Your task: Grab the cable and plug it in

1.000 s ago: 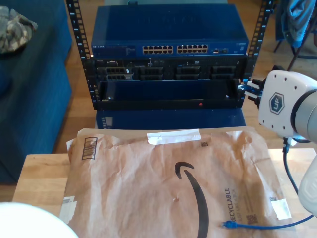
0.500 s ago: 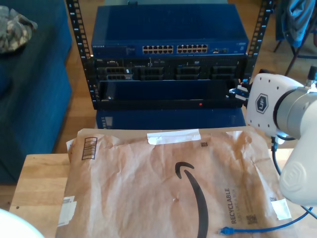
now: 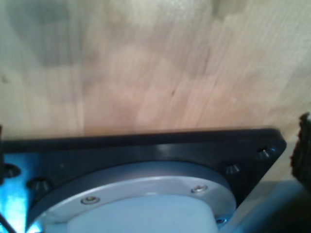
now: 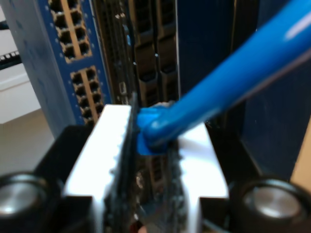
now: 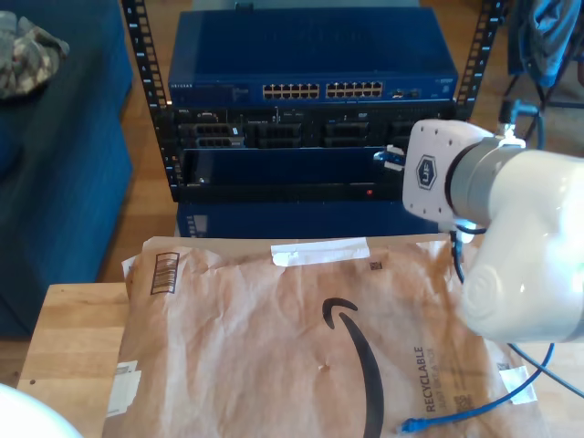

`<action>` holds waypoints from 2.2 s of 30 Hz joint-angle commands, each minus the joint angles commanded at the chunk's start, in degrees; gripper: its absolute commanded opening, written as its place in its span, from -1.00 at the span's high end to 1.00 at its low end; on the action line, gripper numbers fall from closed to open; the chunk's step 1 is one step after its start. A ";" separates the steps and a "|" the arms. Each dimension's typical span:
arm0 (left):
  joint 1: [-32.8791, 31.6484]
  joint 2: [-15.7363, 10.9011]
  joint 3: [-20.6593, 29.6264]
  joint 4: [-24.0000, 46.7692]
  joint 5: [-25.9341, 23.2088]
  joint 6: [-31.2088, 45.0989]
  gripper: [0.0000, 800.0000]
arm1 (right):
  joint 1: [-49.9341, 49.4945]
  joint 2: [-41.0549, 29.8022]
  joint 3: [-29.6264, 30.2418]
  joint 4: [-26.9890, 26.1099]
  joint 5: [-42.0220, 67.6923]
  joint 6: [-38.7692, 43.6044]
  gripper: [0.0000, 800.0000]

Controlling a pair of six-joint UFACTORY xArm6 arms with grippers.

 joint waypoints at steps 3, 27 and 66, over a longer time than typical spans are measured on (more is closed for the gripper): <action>0.00 0.00 0.00 0.00 0.00 0.00 -1.00 | 0.00 1.14 -1.58 -0.18 -0.44 0.00 1.00; 0.00 0.00 0.00 0.00 0.00 0.00 -1.00 | 0.44 6.24 -0.79 -8.97 -3.52 -0.18 1.00; 0.00 0.00 0.00 0.00 0.00 0.00 -1.00 | 4.92 30.77 -8.18 -3.34 -49.23 5.36 1.00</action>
